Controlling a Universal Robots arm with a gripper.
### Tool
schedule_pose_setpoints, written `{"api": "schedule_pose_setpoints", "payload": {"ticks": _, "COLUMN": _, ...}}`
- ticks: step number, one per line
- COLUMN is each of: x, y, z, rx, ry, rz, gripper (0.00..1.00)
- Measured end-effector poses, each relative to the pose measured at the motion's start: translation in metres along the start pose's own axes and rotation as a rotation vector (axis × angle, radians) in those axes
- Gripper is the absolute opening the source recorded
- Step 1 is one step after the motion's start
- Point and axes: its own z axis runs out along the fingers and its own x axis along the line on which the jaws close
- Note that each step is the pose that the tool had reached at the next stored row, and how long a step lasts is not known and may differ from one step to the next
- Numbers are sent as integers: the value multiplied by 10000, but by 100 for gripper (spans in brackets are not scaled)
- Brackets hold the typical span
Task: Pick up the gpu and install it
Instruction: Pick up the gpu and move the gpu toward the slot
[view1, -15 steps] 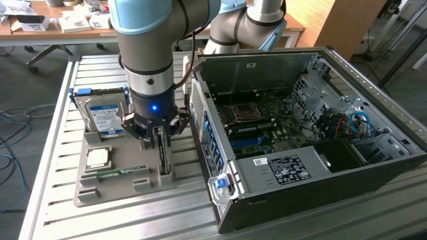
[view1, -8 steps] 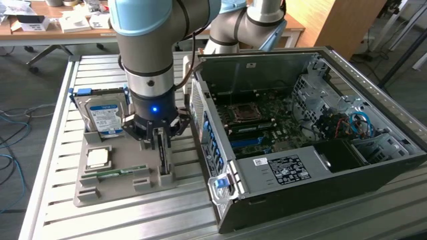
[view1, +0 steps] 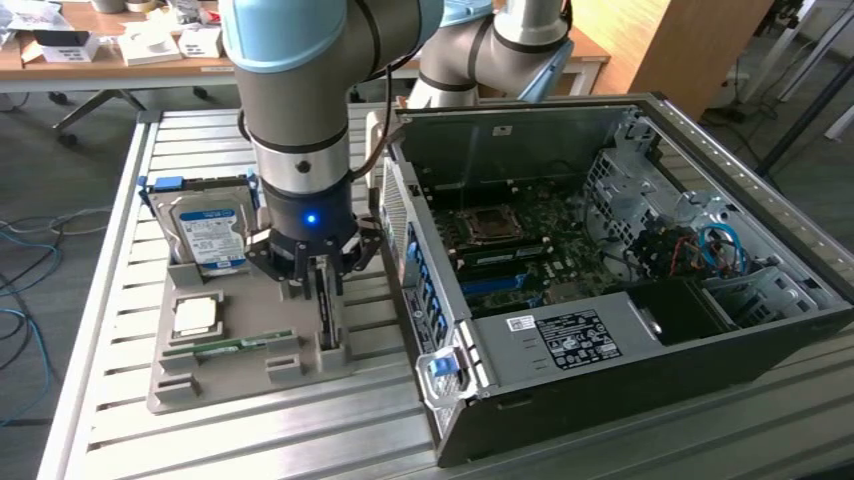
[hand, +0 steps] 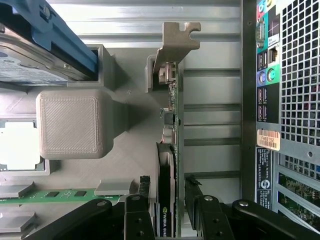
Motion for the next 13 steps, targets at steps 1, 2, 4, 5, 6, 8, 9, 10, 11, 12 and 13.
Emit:
{"api": "schedule_pose_setpoints", "payload": {"ticks": 1, "x": 0, "y": 0, "z": 1, "rx": 2, "ry": 3, "rz": 0, "gripper": 42}}
{"api": "schedule_pose_setpoints", "payload": {"ticks": 2, "x": -1, "y": -1, "z": 1, "rx": 1, "ry": 3, "rz": 0, "gripper": 42}}
{"api": "schedule_pose_setpoints", "payload": {"ticks": 4, "x": -1, "y": -5, "z": 3, "rx": 2, "ry": 4, "rz": -1, "gripper": 42}}
{"api": "schedule_pose_setpoints", "payload": {"ticks": 5, "x": 0, "y": -6, "z": 7, "rx": 1, "ry": 3, "rz": 0, "gripper": 42}}
{"api": "schedule_pose_setpoints", "payload": {"ticks": 6, "x": 0, "y": -8, "z": 11, "rx": 2, "ry": 5, "rz": 0, "gripper": 42}}
{"api": "schedule_pose_setpoints", "payload": {"ticks": 8, "x": 0, "y": -9, "z": 16, "rx": 3, "ry": 6, "rz": 0, "gripper": 42}}
{"api": "schedule_pose_setpoints", "payload": {"ticks": 9, "x": 0, "y": -9, "z": 16, "rx": 3, "ry": 6, "rz": 0, "gripper": 42}}
{"api": "schedule_pose_setpoints", "payload": {"ticks": 10, "x": 0, "y": -9, "z": 16, "rx": 3, "ry": 6, "rz": 0, "gripper": 42}}
{"api": "schedule_pose_setpoints", "payload": {"ticks": 11, "x": 0, "y": -9, "z": 17, "rx": 3, "ry": 5, "rz": 0, "gripper": 42}}
{"api": "schedule_pose_setpoints", "payload": {"ticks": 12, "x": 0, "y": -9, "z": 17, "rx": 3, "ry": 5, "rz": 0, "gripper": 42}}
{"api": "schedule_pose_setpoints", "payload": {"ticks": 13, "x": 0, "y": -8, "z": 25, "rx": -1, "ry": 1, "rz": 0, "gripper": 42}}
